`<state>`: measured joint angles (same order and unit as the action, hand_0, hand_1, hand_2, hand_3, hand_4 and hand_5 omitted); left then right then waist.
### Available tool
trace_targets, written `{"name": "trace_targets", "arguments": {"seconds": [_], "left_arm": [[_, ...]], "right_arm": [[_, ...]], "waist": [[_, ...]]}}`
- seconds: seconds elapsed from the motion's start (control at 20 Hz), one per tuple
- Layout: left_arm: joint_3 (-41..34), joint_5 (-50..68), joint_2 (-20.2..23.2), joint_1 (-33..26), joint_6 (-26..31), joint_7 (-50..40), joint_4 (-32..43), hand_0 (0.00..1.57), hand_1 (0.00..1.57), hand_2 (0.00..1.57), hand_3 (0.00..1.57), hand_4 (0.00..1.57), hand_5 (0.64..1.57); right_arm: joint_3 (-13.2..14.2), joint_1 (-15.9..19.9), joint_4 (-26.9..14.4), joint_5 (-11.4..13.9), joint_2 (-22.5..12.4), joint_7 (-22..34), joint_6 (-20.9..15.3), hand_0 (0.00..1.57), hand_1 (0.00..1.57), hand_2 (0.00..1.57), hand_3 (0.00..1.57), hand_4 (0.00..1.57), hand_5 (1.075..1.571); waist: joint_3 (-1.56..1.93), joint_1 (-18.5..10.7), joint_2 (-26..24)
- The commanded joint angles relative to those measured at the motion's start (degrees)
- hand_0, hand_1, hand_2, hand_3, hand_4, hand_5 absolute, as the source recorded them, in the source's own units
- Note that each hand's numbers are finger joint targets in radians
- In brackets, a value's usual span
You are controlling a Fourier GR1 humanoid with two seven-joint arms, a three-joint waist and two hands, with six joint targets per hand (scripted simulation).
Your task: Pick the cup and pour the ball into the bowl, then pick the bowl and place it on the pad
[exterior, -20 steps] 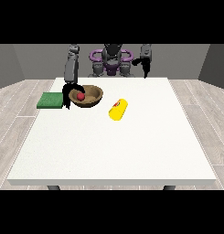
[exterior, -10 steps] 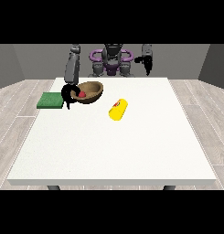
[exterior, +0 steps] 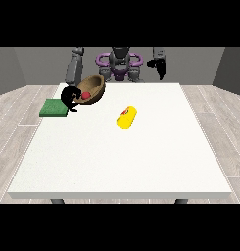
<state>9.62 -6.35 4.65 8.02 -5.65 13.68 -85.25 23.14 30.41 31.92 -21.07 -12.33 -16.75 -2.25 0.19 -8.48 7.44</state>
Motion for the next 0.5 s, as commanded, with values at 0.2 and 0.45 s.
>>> {"name": "trace_targets", "arguments": {"seconds": [0.2,0.45], "left_arm": [[-1.3,-0.34,-1.45,-2.78,-1.5,-0.15,4.72,0.0,0.0,0.0,0.0,1.16,1.356],[-3.38,-0.56,-1.7,-1.56,-0.87,2.9,9.01,0.0,0.0,0.0,0.0,1.16,1.346]], "right_arm": [[-1.9,0.12,2.16,1.84,-9.56,10.6,-0.82,1.57,1.57,1.57,1.17,0.95,1.494],[-3.49,-1.36,5.72,1.57,-8.15,12.19,-2.69,1.57,1.57,1.57,1.17,0.95,1.494]], "waist": [[-0.2,5.44,-6.02],[-0.2,6.71,-6.22]]}}
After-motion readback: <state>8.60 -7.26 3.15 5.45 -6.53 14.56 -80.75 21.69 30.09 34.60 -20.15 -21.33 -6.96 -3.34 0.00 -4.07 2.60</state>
